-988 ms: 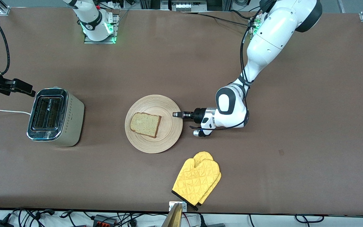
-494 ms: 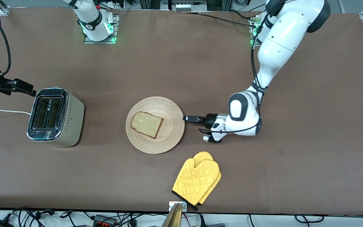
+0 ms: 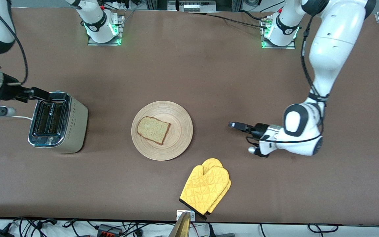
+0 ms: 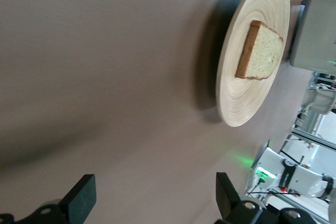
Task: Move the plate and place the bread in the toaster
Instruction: 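Release the plate with the left gripper while the right gripper reaches the bread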
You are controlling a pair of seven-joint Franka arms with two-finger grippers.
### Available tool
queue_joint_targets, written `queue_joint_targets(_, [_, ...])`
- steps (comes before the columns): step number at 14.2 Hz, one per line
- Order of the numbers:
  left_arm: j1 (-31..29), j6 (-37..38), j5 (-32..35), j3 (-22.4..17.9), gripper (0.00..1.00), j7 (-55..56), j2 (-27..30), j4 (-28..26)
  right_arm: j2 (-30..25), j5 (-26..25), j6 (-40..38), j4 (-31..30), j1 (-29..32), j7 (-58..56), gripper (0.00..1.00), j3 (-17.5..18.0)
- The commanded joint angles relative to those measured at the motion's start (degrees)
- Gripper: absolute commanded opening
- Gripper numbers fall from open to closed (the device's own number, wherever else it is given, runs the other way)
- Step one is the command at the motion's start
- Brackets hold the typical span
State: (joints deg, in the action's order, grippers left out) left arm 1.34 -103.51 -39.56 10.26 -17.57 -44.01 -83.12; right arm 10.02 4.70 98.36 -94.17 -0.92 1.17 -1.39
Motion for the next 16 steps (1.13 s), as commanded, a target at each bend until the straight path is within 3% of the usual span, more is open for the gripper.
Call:
queue_joint_targets(1, [-5.44,4.0,9.38,0.29,1.0,-0.89,4.36,-0.46,3.5,1.1,3.57,0.48,-5.12,6.8,1.0,-0.11])
queue_joint_targets(4, [-9.5,8.3,17.13,0.12,1.0,-0.8,8.58,-0.37,7.11,1.19,10.51,0.57,-12.42,15.86,1.0,-0.11])
queue_joint_targets(5, [-11.42,9.54,20.54,0.2,1.0,-0.98,10.07,0.06,8.77,1.19,12.79,0.83,-14.09,18.49,0.91,-0.11])
queue_joint_targets(9, [-17.49,15.34,29.7,0.72,1.0,-0.89,16.66,0.59,15.45,1.37,21.94,0.75,-19.11,21.24,0.81,-0.02])
queue_joint_targets(13, [-17.68,20.61,38.49,0.82,1.0,-0.71,19.49,8.91,19.5,1.37,26.17,0.83,-21.67,24.21,0.71,-0.02])
queue_joint_targets(16, [-17.77,26.32,39.21,0.29,1.0,-0.63,19.49,15.0,21.88,1.37,27.93,0.75,-23.51,28.09,0.68,-0.02])
